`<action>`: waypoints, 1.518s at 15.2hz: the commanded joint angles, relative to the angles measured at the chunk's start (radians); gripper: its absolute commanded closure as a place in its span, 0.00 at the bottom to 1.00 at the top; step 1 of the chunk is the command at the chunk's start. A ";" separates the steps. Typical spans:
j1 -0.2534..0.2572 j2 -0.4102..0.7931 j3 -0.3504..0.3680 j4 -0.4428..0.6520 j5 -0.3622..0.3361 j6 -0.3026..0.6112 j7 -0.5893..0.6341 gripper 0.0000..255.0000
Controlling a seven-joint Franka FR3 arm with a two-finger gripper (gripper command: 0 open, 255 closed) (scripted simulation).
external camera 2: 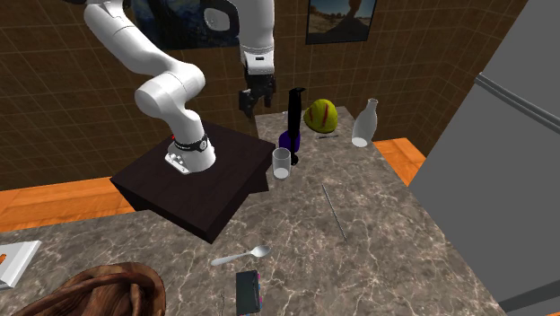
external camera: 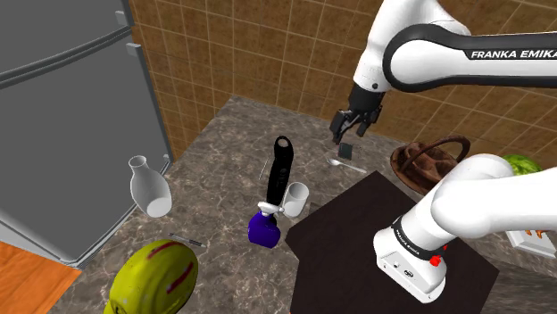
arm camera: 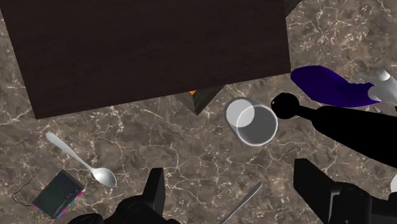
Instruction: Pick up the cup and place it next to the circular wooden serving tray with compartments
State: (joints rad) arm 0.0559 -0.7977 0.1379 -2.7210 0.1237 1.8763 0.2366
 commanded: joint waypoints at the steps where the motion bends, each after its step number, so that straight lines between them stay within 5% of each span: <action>1: 0.008 0.026 0.023 -0.054 0.010 0.094 0.011 0.00; 9: 0.034 0.251 0.136 -0.195 0.047 0.499 0.083 0.00; 14: -0.004 0.500 0.229 -0.215 0.001 0.789 0.170 0.00; 17: -0.103 0.678 0.315 -0.199 -0.163 0.957 0.314 0.00; 20: -0.153 0.741 0.334 -0.191 -0.276 1.007 0.394 0.00; 23: -0.202 0.820 0.326 -0.174 -0.480 1.054 0.538 0.00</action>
State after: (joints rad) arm -0.1316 -0.0028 0.4688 -2.8995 -0.2794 2.9138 0.7228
